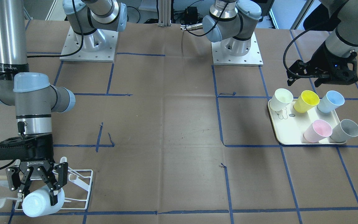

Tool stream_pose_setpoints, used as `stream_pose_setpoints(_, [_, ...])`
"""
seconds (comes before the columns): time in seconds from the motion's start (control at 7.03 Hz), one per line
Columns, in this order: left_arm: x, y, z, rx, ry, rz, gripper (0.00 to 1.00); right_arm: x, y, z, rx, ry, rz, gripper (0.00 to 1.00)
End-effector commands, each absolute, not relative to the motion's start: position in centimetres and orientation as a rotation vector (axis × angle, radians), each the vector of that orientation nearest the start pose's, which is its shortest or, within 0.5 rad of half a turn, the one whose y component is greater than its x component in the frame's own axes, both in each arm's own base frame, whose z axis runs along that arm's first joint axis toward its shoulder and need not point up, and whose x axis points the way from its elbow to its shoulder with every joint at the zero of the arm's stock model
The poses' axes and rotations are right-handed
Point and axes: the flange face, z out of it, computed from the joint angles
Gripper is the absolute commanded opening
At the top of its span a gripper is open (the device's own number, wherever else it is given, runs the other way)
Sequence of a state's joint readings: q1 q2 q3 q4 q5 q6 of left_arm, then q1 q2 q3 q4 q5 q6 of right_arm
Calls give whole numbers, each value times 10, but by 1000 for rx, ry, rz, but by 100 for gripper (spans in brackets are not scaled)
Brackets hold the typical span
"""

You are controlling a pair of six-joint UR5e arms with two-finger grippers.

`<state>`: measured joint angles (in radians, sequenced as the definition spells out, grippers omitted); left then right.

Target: Transfer IKEA cup to right arm and place on rack

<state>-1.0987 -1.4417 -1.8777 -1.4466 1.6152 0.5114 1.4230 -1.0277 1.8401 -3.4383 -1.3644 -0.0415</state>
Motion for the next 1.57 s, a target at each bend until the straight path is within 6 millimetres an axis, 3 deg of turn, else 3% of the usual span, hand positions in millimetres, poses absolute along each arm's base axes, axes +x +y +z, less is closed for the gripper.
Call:
stream_pose_setpoints(0.0, [65, -391, 395, 58, 3116, 74, 98, 61, -640, 281, 14, 2621, -1544, 99])
stream_pose_setpoints(0.14, [63, -385, 392, 58, 3117, 76, 98, 61, -640, 282, 13, 2619, -1546, 100])
stream_pose_setpoints(0.43, [80, -382, 376, 11, 3128, 98, 97, 69, -640, 295, -6, 2599, -1570, 100])
stream_pose_setpoints(0.85, [82, -377, 306, 29, 3112, 54, 97, 91, -615, 370, 83, 2476, -1632, 100])
stream_pose_setpoints(1.14, [81, -372, 269, 23, 3128, 100, 97, 112, -584, 430, 97, 2390, -1676, 100])
stream_pose_setpoints(1.28, [87, -373, 256, 9, 3131, 101, 97, 126, -565, 444, 120, 2351, -1662, 100])
stream_pose_setpoints(1.42, [92, -374, 247, 0, 3136, 115, 97, 137, -549, 444, 198, 2312, -1605, 100])
